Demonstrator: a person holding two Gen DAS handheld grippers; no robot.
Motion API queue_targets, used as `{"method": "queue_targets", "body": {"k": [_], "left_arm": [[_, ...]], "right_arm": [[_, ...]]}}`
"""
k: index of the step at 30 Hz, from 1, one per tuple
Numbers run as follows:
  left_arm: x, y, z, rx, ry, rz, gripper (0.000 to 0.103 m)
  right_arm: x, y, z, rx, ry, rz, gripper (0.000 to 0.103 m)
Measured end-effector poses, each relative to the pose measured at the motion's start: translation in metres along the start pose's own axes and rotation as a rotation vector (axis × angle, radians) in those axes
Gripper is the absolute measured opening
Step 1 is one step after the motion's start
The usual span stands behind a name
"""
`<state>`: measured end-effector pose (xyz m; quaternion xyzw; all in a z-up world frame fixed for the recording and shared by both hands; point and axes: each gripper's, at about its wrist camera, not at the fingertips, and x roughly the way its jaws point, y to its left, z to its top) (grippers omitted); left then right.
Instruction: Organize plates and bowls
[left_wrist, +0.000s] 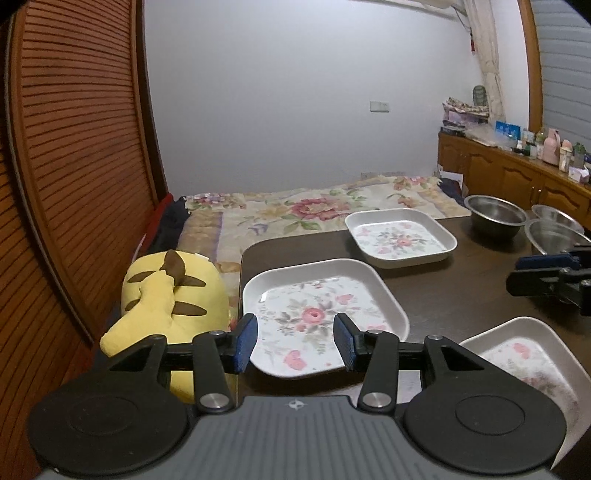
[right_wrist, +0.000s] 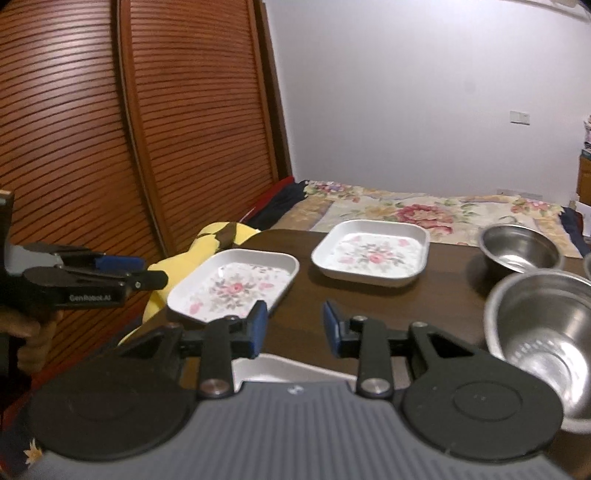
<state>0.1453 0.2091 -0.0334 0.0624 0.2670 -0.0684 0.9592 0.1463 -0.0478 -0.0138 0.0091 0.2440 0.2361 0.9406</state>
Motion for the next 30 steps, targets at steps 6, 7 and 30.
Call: {"method": "queue_targets", "body": {"k": [6, 7, 30], "left_arm": [[0.029, 0.019, -0.005, -0.025, 0.049, 0.007, 0.039], [0.033, 0.022, -0.006, -0.03, 0.056, 0.007, 0.038], [0.075, 0.054, -0.011, -0.154, 0.114, -0.033, 0.016]], "right_arm": [[0.034, 0.009, 0.009, 0.03, 0.067, 0.023, 0.035], [0.04, 0.01, 0.01, 0.03, 0.079, 0.021, 0.035], [0.117, 0.011, 0.02, 0.119, 0.281, 0.018, 0.027]]}}
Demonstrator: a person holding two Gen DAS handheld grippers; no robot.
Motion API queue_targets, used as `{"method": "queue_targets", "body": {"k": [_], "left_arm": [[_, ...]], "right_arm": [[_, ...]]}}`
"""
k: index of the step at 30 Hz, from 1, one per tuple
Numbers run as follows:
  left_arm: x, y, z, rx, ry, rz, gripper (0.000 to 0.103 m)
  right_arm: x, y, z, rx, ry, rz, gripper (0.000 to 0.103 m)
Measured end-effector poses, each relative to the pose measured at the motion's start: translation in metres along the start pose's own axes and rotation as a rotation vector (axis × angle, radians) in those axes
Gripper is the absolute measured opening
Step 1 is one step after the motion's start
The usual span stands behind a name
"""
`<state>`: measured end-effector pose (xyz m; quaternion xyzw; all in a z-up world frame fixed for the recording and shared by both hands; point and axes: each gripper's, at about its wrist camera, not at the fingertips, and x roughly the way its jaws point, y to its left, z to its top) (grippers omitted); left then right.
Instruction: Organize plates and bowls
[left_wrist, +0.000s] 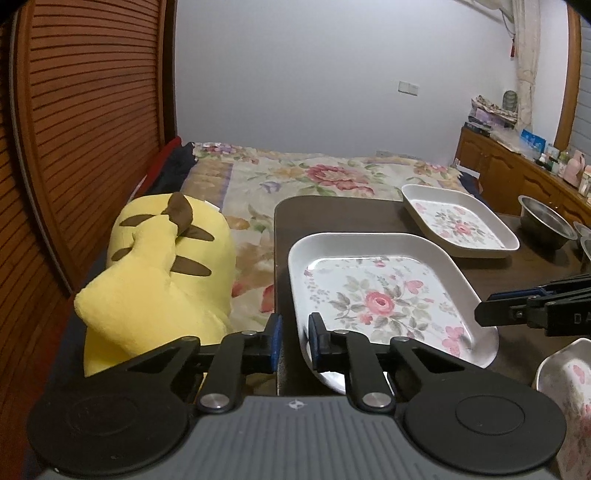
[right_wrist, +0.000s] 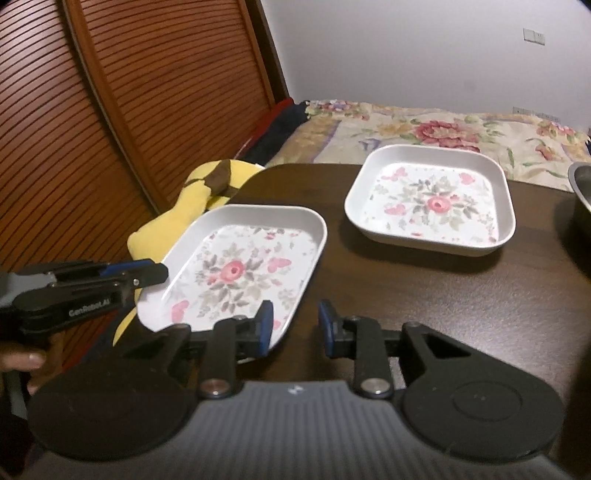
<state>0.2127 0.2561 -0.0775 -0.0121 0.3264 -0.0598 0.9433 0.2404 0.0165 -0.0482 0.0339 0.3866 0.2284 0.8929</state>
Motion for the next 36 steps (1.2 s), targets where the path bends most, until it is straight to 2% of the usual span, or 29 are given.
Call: {"method": "queue_targets", "body": {"k": [3, 19, 23, 28, 36], "left_arm": [[0.003, 0.001, 0.0, -0.008, 0.006, -0.005, 0.015], [0.005, -0.002, -0.004, -0.025, 0.018, -0.036, 0.011], [0.003, -0.002, -0.005, -0.026, 0.023, -0.039, 0.011], [-0.008, -0.004, -0.005, -0.028, 0.003, -0.069, 0.011], [-0.029, -0.024, 0.0, -0.006, -0.047, -0.106, 0.012]], "right_arm": [[0.003, -0.002, 0.0, 0.01, 0.012, 0.005, 0.022], [0.012, 0.003, -0.001, -0.029, 0.047, 0.033, 0.02], [0.011, 0.004, -0.001, -0.035, 0.052, 0.032, 0.016], [0.005, -0.001, -0.002, -0.026, 0.052, 0.047, 0.016], [-0.022, -0.014, 0.003, -0.02, -0.003, 0.071, 0.015]]}}
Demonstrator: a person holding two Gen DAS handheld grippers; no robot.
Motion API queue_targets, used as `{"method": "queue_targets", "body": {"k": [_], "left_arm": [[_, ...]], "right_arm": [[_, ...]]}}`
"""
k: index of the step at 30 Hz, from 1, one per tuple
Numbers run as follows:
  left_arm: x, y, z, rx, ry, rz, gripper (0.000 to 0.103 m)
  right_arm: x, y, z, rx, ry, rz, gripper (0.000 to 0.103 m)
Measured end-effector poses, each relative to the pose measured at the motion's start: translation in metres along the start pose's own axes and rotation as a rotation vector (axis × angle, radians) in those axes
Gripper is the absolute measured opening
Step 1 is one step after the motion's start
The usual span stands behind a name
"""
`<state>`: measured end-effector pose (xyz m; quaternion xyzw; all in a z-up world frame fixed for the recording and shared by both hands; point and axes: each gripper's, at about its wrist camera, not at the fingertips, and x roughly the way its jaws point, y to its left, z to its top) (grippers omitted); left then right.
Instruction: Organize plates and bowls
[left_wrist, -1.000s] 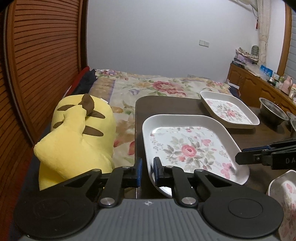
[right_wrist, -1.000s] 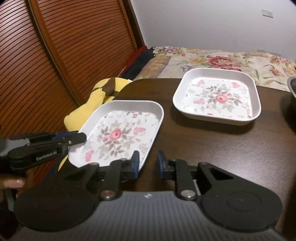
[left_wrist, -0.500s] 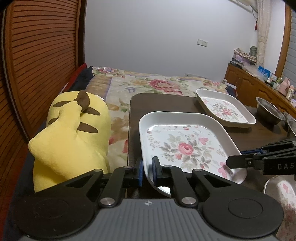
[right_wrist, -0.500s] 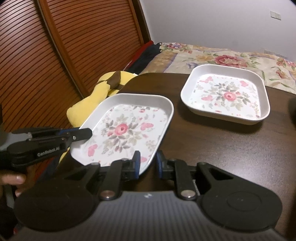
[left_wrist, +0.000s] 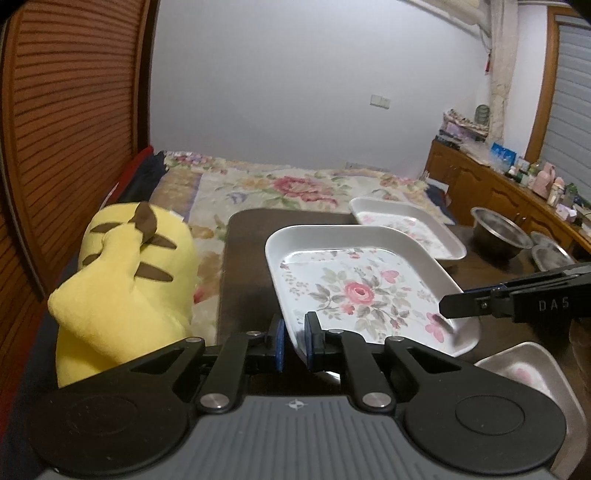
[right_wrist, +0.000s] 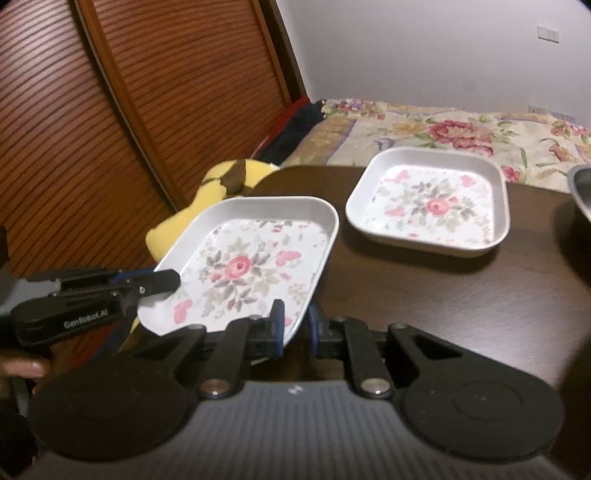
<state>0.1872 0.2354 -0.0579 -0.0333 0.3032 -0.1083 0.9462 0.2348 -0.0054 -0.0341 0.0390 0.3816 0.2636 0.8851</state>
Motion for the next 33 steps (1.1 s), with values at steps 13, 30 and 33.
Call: {"method": "queue_targets", "body": {"k": [13, 30, 33], "left_arm": [[-0.014, -0.048, 0.011, 0.066, -0.041, -0.05, 0.014], [-0.029, -0.086, 0.01, 0.109, -0.062, -0.088, 0.014], [-0.031, -0.09, 0.008, 0.112, -0.06, -0.091, 0.014]], "right_arm": [[-0.047, -0.024, -0.003, -0.021, -0.053, -0.027, 0.015], [-0.079, -0.044, -0.016, -0.031, -0.076, -0.046, 0.015], [-0.084, -0.047, -0.02, -0.032, -0.075, -0.043, 0.015]]}}
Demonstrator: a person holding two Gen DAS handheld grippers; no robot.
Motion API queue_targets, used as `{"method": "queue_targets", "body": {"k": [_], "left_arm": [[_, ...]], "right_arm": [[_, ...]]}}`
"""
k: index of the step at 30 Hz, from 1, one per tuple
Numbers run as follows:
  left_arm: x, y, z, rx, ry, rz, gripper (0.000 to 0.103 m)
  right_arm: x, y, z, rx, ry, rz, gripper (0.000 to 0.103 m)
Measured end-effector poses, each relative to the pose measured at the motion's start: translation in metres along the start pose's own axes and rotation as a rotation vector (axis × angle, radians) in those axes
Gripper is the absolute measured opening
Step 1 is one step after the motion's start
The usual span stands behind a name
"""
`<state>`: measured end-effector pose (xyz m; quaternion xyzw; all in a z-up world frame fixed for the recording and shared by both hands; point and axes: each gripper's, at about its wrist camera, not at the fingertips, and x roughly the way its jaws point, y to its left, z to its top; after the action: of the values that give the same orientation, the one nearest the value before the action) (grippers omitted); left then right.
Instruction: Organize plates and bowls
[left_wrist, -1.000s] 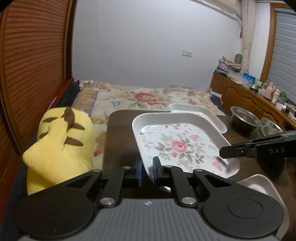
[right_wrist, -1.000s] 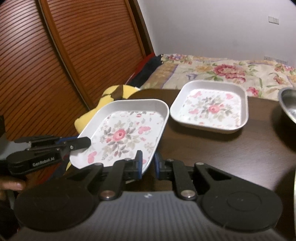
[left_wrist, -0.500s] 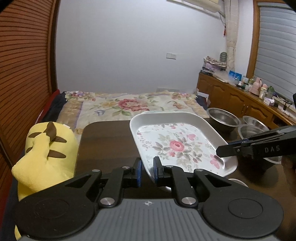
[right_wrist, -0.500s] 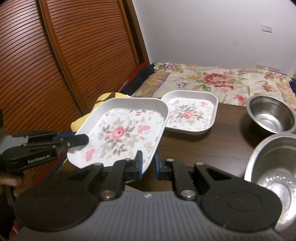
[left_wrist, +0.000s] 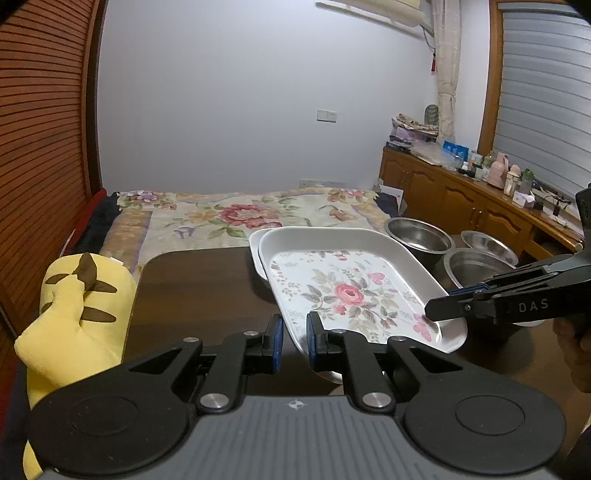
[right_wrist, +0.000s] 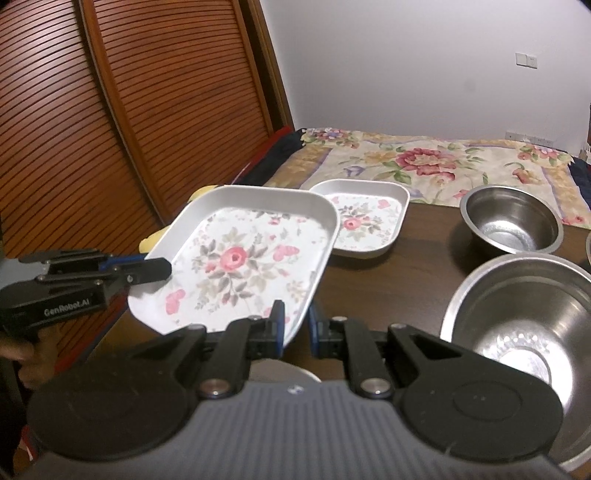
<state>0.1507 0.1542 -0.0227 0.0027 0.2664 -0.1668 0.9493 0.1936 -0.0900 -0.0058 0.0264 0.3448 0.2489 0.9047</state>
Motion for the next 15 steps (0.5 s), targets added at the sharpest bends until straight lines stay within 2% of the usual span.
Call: {"method": "queue_targets", "body": {"k": [15], "left_arm": [[-0.007, -0.021, -0.005, 0.021, -0.002, -0.023, 0.015]], "right_arm": [[-0.015, -0.007, -0.009, -0.004, -0.001, 0.005, 0.015]]}}
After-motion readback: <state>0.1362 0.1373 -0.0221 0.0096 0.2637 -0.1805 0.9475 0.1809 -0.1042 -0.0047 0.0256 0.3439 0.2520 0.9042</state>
